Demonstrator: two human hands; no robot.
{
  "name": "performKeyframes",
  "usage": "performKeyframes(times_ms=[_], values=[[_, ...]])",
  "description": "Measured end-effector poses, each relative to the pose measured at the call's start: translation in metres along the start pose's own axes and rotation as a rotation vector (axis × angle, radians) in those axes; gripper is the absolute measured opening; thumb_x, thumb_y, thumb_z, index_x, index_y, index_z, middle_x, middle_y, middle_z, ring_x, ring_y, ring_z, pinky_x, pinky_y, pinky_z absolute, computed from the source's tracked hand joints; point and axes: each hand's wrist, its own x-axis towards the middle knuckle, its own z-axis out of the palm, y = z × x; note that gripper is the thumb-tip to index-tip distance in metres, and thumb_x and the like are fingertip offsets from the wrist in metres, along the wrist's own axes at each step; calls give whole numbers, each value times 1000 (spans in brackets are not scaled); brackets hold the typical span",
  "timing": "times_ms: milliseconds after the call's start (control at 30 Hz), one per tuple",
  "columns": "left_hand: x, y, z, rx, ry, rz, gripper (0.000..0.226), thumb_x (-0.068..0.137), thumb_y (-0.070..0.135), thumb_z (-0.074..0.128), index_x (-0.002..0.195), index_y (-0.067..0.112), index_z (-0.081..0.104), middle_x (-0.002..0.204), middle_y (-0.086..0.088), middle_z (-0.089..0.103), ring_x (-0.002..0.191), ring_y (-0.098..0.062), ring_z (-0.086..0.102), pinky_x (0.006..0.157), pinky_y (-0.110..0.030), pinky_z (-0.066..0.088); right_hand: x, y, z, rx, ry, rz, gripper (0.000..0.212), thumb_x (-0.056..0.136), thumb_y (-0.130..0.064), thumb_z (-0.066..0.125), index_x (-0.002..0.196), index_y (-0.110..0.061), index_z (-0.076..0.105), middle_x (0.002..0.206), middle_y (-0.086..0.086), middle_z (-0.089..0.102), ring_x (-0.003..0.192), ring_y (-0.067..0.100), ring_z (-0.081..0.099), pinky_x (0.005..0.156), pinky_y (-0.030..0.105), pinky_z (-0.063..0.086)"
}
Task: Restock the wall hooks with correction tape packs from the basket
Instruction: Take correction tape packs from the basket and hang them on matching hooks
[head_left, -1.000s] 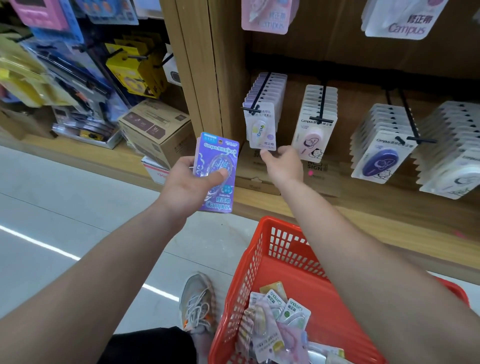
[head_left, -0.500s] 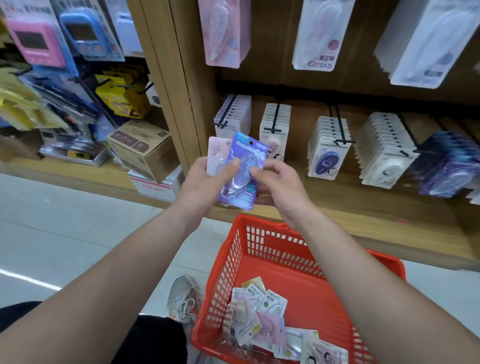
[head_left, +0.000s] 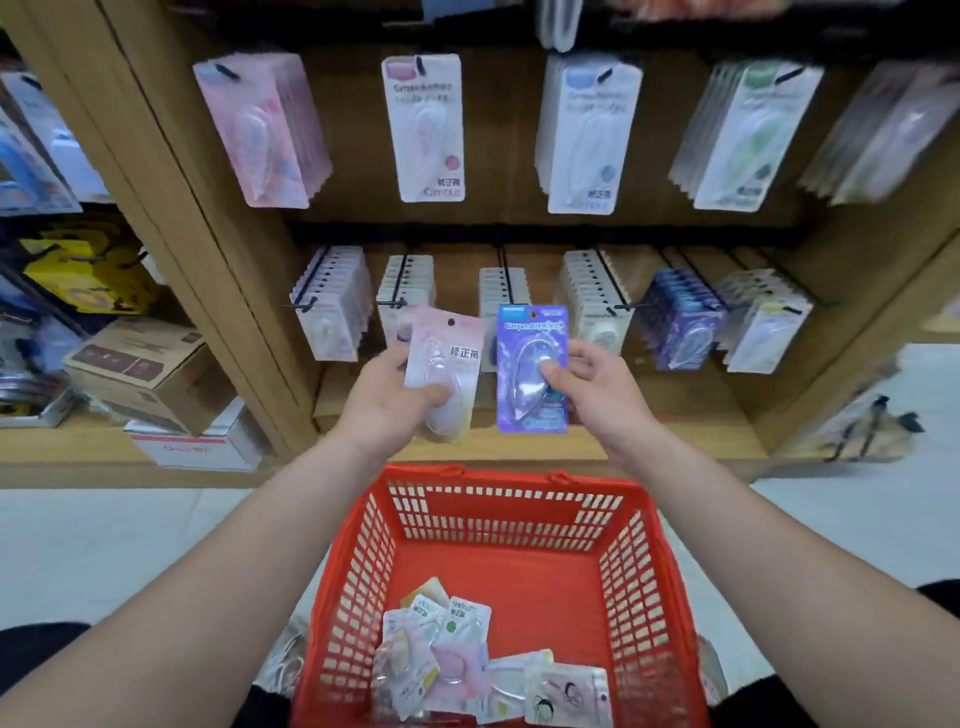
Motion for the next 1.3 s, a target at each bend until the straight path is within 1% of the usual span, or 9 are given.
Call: performKeyframes(times_ms=[200,333,433,667,867,1000,1133,1233,1300], values=[[14,6,68,49,-110,7,28,89,6,75,110,22,68,105,3,77,100,-18,74,97,-46,57,18,50,-115,-39,380,56,14,99,-11,65,112,-17,66,106,11,76,95,28,73,94,57,57],[25,11,102,78,-138,11,35,89,12,76,122,22,65,115,5,76,103,-17,73,95,-47,58,41,58,-157,-16,490,93,21,103,-17,60,123,-18,59,114,8,72,95,20,72,82,40,60],[34,12,118,85,-146,5,37,90,12,76,123,23,65,115,6,76,105,-19,73,96,-53,57,63,62,-172,24,531,104,27,104,-17,56,131,-18,59,109,4,72,88,13,70,69,30,54],[55,13,140,70,-143,-6,40,91,16,76,127,22,64,116,8,76,106,-19,72,96,-55,56,92,72,-184,57,564,125,31,106,-24,52,136,-19,58,117,1,70,86,11,67,59,29,46],[63,9,150,46,-133,-11,38,91,16,76,127,20,64,114,7,76,106,-16,72,95,-43,57,101,79,-191,3,526,122,31,106,-32,53,136,-29,57,113,-4,73,96,16,72,72,37,58],[63,7,153,21,-135,-31,36,90,17,78,124,20,66,108,6,78,101,-18,75,96,-49,57,113,79,-191,-42,571,168,33,103,-38,57,132,-22,59,116,0,70,99,20,69,73,35,54],[63,5,153,1,-133,-27,35,90,16,78,123,16,66,106,4,79,99,-19,76,98,-51,56,120,78,-185,-13,610,339,29,100,-44,62,109,-17,57,101,3,59,89,26,60,82,46,55],[62,8,151,-17,-130,-24,36,90,17,78,124,16,65,106,3,79,98,-19,76,98,-50,57,114,85,-178,-168,665,344,35,98,-45,63,83,-13,58,86,6,57,88,31,54,78,38,44],[61,10,149,-29,-130,-21,36,90,18,77,125,17,65,107,3,79,99,-18,76,98,-49,57,102,88,-167,-197,679,303,31,97,-44,64,96,-13,64,96,5,62,95,28,58,85,37,49]])
